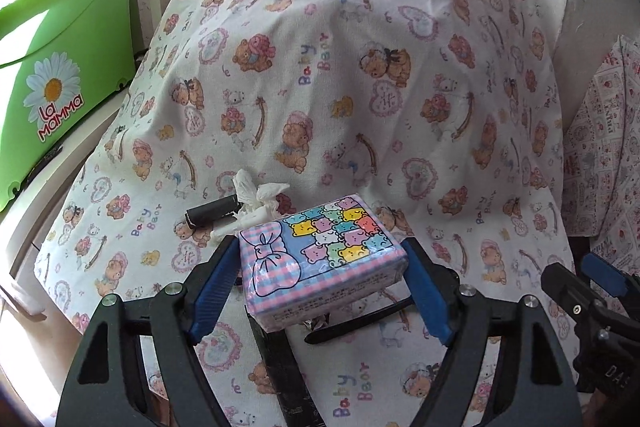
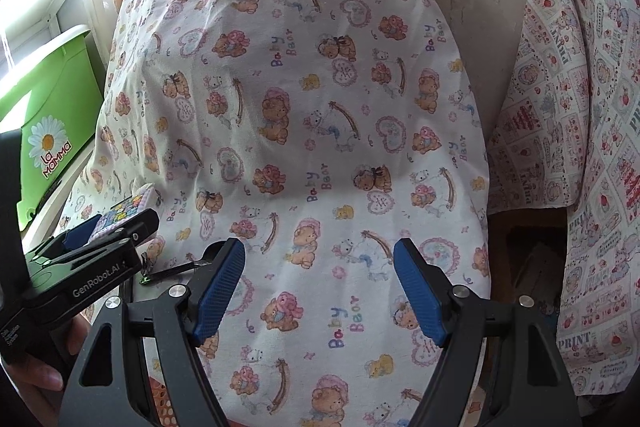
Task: Collect trash
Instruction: 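Close the left gripper on the pink-and-blue tissue pack and lift it, then carry the tissue pack with the left gripper while the right gripper hovers over the chair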
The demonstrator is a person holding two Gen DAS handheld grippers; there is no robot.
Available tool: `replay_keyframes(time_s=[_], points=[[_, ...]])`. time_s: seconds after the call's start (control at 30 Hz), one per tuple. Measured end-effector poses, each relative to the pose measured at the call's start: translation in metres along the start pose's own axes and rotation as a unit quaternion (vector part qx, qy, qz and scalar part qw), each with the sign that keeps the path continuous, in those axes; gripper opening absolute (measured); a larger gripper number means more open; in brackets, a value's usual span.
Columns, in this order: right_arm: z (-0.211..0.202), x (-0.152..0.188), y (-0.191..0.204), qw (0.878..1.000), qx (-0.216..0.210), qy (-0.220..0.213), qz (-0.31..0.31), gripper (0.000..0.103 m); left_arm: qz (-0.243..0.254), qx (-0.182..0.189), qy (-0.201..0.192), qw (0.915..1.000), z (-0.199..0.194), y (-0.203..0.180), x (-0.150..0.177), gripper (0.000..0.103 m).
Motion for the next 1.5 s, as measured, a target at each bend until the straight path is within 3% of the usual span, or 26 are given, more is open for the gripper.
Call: replay_keyframes(time_s=[0.13,0.47,0.63,0.7,0.87,1.0,1.1,1.17,1.37,1.5], points=[[0.000,0.001,0.003,1.000,-0.003,0.000,-0.001,0.079,0.015,0.015,-0.018,0.9996,-0.014,0.000,-0.010,0.079],[0.002,0.001,0.006,1.000,-0.010,0.002,-0.004,0.079,-0.016,0.073,0.003,0.9972,-0.020,0.009,-0.021,0.079],[0.002,0.002,0.006,0.999,-0.031,0.009,0.013,0.078,-0.005,0.087,-0.010,0.9961,-0.032,0.015,-0.030,0.079],[0.004,0.002,0.006,0.998,-0.047,0.017,0.028,0.070,-0.006,0.094,-0.009,0.9956,-0.037,0.018,-0.030,0.079],[0.015,0.005,0.011,0.989,-0.112,0.055,0.074,0.034,-0.035,0.124,0.012,0.9915,-0.052,0.030,-0.033,0.079],[0.031,0.007,0.013,0.971,-0.165,0.084,0.149,0.029,-0.035,0.092,0.007,0.9951,-0.056,0.045,-0.035,0.079],[0.045,0.011,0.016,0.962,-0.176,0.101,0.181,0.028,-0.050,0.081,0.016,0.9954,-0.052,0.058,-0.033,0.079],[0.053,0.013,0.017,0.960,-0.173,0.108,0.190,0.022,-0.063,0.080,0.024,0.9945,-0.049,0.065,-0.034,0.079],[0.077,0.026,0.019,0.943,-0.187,0.137,0.239,0.017,-0.083,0.103,0.028,0.9909,-0.050,0.073,-0.044,0.079],[0.084,0.029,0.026,0.941,-0.189,0.143,0.240,0.017,-0.091,0.106,0.048,0.9890,-0.047,0.078,-0.039,0.079]])
Point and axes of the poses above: each gripper's, at about its wrist camera, not at the fingertips, and z roughly the way its jaws point, y to its left, x to its underside, the point moved 6 cm from there along z, roughly the way its jaws point, and after that the axes turned 9 degrees about -y, right-handed, at the moved point
